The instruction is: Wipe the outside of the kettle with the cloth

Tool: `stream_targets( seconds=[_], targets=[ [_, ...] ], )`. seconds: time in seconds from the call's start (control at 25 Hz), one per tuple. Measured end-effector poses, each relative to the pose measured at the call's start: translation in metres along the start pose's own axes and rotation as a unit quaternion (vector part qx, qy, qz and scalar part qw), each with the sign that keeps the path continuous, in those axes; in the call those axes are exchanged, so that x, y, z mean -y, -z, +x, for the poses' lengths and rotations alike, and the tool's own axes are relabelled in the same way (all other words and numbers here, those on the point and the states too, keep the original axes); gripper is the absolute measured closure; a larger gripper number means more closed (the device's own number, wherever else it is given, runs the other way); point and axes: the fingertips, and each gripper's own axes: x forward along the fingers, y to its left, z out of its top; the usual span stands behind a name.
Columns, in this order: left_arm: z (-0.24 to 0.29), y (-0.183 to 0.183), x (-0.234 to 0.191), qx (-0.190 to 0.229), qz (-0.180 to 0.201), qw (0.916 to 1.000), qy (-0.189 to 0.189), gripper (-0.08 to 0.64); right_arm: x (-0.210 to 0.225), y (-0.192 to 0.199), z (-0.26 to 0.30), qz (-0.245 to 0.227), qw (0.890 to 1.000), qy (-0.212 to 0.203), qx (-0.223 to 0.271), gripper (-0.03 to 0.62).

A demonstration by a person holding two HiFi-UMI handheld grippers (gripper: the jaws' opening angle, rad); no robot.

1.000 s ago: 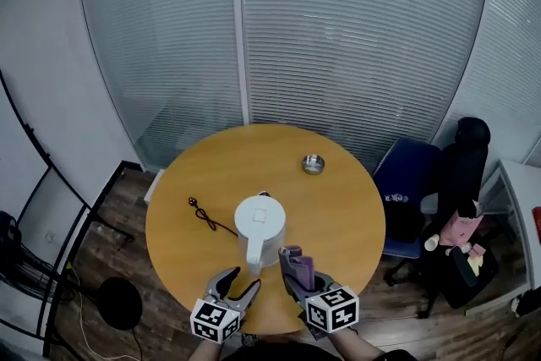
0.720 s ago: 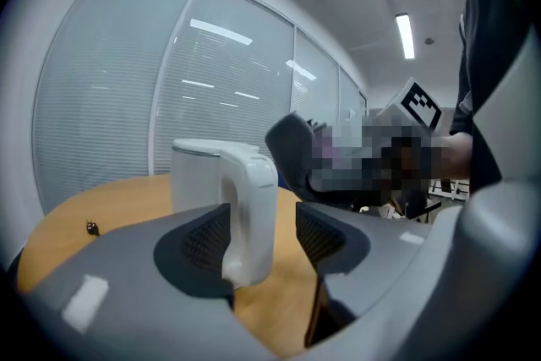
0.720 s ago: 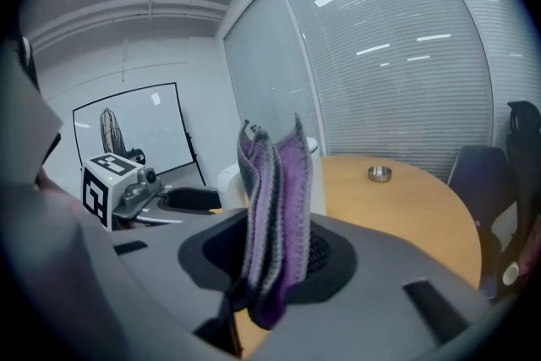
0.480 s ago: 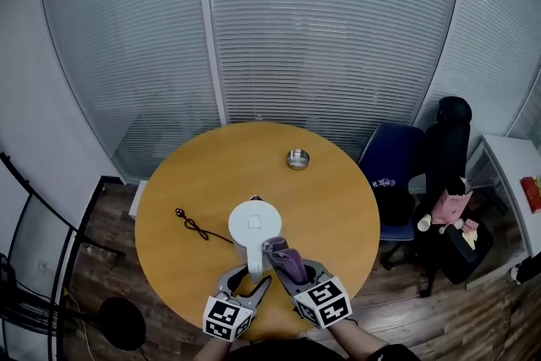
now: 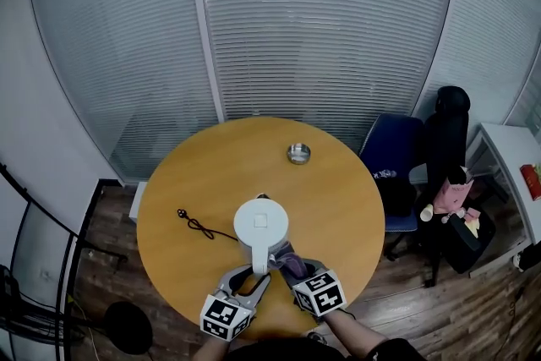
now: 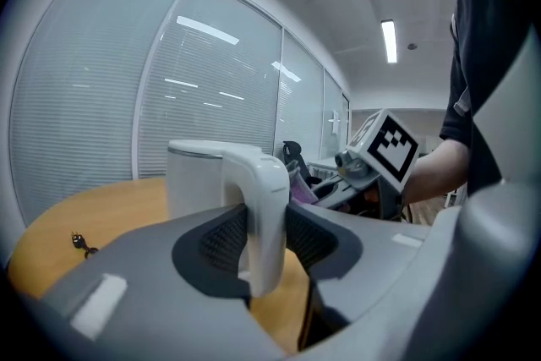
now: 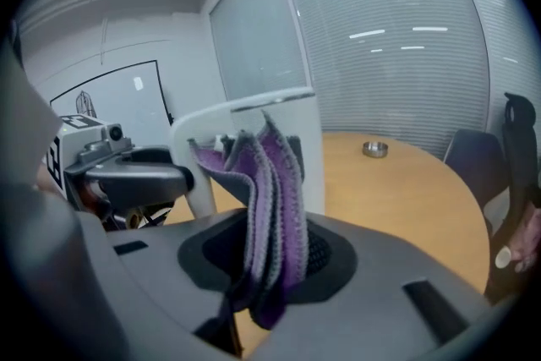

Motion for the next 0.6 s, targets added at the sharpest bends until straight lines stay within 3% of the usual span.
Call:
stream_targets(
  seconds=[0.24, 0.44, 0.6],
  targets=[
    [-0.009, 0.002, -0.005, -0.007, 0.008, 0.9995, 0.029, 0.408, 0.005, 0.054, 0.040, 0.046, 0.997, 0.027, -0.057, 0.485],
    [-0.010, 0.001, -0.007, -0.012, 0.019, 0.9982, 0.056, 0.408, 0.013, 0.098, 0.066, 0.092, 0.988, 0.054, -0.115, 0.485],
    [-0.015, 0.003, -0.013, -0.014, 0.023, 0.9966, 0.078, 0.408, 0.017, 0.105, 0.072, 0.088, 0.983, 0.081, -0.138, 0.484]
  ],
)
